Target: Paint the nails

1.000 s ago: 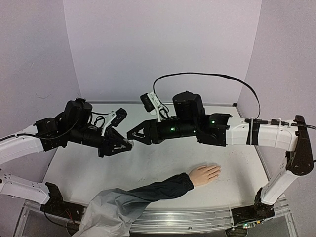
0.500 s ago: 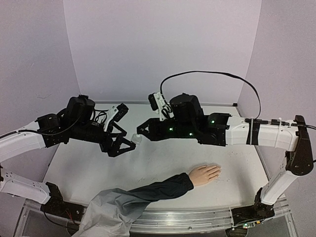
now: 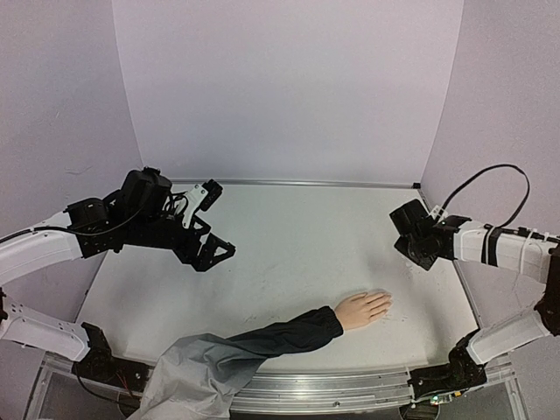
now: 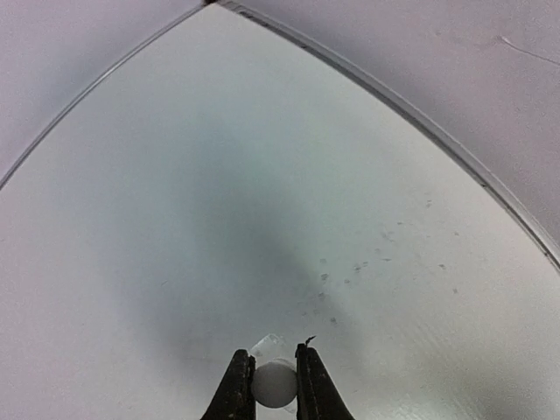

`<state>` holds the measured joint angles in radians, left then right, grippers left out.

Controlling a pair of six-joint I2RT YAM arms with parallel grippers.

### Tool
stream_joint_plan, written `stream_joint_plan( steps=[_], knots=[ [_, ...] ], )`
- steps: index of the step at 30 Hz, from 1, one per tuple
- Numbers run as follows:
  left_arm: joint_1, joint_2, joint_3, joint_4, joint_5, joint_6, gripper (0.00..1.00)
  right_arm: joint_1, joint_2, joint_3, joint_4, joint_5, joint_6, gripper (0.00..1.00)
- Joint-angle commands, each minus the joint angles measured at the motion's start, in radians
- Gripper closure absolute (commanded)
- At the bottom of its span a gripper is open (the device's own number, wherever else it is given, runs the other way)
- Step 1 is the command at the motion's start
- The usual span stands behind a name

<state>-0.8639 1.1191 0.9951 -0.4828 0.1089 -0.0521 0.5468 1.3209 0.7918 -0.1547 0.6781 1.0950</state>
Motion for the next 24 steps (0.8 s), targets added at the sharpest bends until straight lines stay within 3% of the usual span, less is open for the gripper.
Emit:
stream_joint_plan(
  steps=[1, 24],
  knots=[
    [0.003, -0.025, 0.049, 0.007, -0.009, -0.002, 0.0, -0.095, -0.011, -0.054, -0.016, 0.044, 0.079, 1.0],
    [0.003, -0.045, 0.047, 0.009, -0.021, -0.002, 0.01, -0.15, 0.144, -0.141, 0.08, 0.039, 0.182, 0.97]
  ],
)
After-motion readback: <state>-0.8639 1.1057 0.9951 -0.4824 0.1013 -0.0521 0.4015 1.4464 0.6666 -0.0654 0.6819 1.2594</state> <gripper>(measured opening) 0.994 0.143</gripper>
